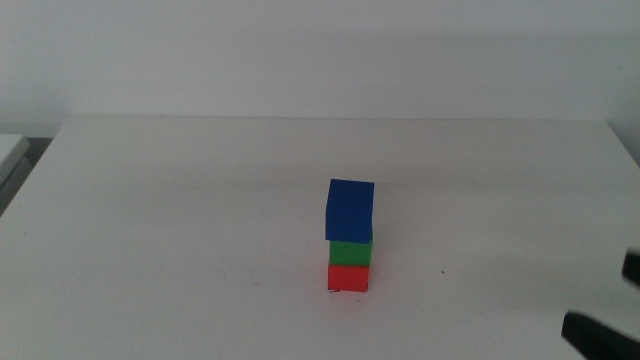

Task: Stack red cubes first, then green, then blue cubes in a specific spot.

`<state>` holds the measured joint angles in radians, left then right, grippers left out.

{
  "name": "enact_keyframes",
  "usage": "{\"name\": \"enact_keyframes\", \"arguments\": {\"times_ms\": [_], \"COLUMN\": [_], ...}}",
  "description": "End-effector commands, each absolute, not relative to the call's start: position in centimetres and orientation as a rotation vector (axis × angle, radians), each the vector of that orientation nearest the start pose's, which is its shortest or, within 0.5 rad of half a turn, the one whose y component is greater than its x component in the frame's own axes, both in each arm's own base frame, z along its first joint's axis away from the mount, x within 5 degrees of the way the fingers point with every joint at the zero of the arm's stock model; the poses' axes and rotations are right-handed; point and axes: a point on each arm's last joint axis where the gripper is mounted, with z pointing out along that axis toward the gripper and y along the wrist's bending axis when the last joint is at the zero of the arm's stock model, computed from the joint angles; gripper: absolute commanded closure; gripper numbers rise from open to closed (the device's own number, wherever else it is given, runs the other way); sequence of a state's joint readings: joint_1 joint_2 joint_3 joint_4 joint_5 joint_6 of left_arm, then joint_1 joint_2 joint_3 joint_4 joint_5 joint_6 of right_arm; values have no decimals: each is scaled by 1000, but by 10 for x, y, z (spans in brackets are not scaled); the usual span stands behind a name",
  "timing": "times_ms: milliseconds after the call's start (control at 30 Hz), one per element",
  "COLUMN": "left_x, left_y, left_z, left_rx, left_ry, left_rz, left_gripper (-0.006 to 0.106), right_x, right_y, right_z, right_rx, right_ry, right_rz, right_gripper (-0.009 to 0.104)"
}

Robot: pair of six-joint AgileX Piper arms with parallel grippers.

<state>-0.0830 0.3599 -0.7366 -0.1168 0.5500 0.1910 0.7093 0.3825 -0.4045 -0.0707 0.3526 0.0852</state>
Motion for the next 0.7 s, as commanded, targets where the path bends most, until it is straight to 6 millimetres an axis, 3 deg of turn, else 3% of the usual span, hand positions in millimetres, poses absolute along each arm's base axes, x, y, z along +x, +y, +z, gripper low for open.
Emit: {"name": "enact_keyframes", "arguments": {"times_ms": [0, 133, 267, 433, 667], "left_x": [49, 39, 38, 46, 56], "left_y": [-9, -8, -9, -9, -7], "left_z": [351, 289, 245, 223, 202], "left_rx": [180, 180, 178, 149, 81], "left_ry": [1639, 1674, 1723, 1726, 1600], "left_rz": [-47, -47, -59, -84, -81], "left_gripper": [8, 8, 8, 8, 8], "right_x": [70, 70, 61, 56, 56], "right_y": [48, 28, 11, 0, -3], "right_z": [262, 230, 215, 193, 198], "right_rx": [-537, -300, -104, 64, 149], "right_ry": [1789, 1834, 1745, 1701, 1641], "right_rz": [427, 311, 177, 65, 41], "right_gripper": [13, 13, 13, 13, 13]}}
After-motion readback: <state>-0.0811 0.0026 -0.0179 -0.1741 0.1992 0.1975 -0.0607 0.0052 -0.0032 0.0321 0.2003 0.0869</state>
